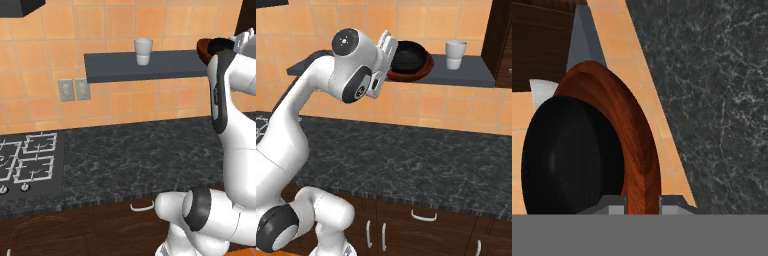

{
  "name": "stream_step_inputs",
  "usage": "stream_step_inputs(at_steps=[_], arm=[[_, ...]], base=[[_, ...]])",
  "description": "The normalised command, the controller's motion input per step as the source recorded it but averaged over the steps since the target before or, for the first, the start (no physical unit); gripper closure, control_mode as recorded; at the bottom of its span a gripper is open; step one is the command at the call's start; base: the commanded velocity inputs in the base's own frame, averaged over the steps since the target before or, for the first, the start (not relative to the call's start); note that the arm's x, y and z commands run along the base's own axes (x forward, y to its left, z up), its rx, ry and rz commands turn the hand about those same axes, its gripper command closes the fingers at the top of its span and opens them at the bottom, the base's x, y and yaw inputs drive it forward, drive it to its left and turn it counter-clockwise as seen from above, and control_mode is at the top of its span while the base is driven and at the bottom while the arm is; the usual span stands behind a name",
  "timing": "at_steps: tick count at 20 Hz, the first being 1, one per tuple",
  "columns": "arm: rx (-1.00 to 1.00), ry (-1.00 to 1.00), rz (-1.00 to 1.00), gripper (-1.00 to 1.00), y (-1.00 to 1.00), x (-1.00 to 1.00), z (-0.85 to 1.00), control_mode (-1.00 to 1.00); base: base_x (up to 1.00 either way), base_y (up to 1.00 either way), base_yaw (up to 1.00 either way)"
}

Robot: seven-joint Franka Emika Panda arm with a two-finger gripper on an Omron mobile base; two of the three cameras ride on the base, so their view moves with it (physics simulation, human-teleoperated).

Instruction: Pick up the bowls on the counter and stack them on top of one another in the open cabinet. Place the smaller bowl on top of the larger bowl.

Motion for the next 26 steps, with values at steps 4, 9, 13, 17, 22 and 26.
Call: stream_step_inputs(at_steps=[4, 9, 13, 17, 22, 26], arm=[[-0.02, 0.00, 0.00, 1.00, 0.00, 0.00, 0.01, -1.00], [-0.09, 0.01, 0.06, 1.00, 0.02, 0.40, -0.28, -1.00], [-0.07, 0.01, 0.12, 1.00, 0.07, 0.66, -0.42, -1.00], [-0.02, 0.00, 0.09, 1.00, 0.00, 0.90, -0.21, -1.00], [0.00, 0.00, 0.05, 1.00, 0.00, 1.00, -0.13, -1.00], [0.00, 0.00, 0.01, 1.00, 0.01, 1.00, -0.04, -1.00]], base=[[0.00, 0.00, 0.00], [0.00, 0.00, 0.00], [0.00, 0.00, 0.00], [0.00, 0.00, 0.00], [0.00, 0.00, 0.00], [0.00, 0.00, 0.00]])
